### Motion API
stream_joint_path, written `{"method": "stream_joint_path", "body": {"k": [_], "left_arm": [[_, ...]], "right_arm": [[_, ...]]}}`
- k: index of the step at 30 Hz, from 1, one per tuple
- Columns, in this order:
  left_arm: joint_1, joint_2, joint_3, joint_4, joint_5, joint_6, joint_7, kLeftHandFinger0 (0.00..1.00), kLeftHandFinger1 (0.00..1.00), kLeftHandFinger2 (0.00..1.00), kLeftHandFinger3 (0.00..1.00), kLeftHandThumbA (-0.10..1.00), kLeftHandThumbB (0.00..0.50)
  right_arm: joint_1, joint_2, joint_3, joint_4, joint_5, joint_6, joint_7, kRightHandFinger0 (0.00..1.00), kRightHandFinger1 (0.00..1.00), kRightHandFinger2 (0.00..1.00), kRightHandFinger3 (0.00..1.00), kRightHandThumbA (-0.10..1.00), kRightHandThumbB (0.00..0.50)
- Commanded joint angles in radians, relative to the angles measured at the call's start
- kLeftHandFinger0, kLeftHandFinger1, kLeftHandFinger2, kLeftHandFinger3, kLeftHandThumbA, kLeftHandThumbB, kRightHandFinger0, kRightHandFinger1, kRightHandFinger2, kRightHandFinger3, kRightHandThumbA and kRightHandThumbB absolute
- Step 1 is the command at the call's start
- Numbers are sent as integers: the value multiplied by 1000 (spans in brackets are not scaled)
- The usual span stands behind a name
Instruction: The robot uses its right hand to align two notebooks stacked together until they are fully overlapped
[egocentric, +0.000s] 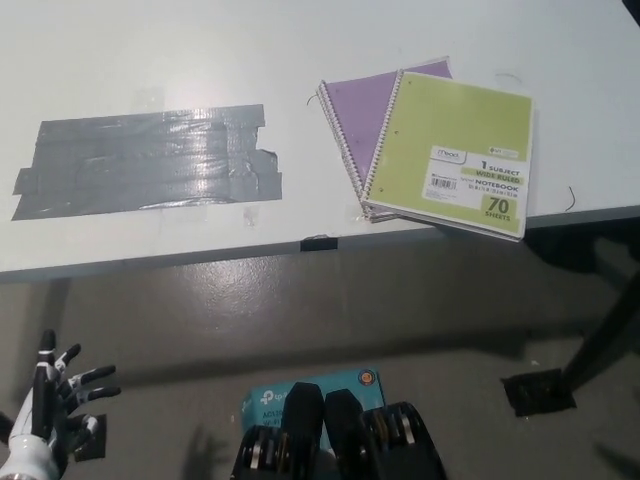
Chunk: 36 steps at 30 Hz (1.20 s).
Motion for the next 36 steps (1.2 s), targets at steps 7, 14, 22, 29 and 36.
{"method": "stream_joint_path", "body": {"k": [7,14,22,29,36], "left_arm": [[1,17,-5,-25,-8,1,-11,451,531,611,910,1000,189],[9,30,-21,-32,1,2,-22,434,517,601,915,1000,220],[31,27,-44,-43,12,12,-21,449,505,616,935,1000,216],[42,30,-71,-40,15,0,-29,485,515,611,943,1000,239],[37,35,-95,-23,21,-2,-30,464,489,604,953,1000,280]], "right_arm": [[-404,-5,35,-153,-357,226,141,1000,1000,1000,1000,1000,500],[-636,149,35,-56,-541,226,247,1000,1000,1000,1000,1000,464],[-719,247,65,92,-663,226,235,1000,1000,1000,1000,1000,444],[-790,240,171,389,-628,226,129,1000,1000,1000,1000,1000,408],[-845,272,229,510,-589,226,76,1000,1000,1000,1000,1000,352]]}}
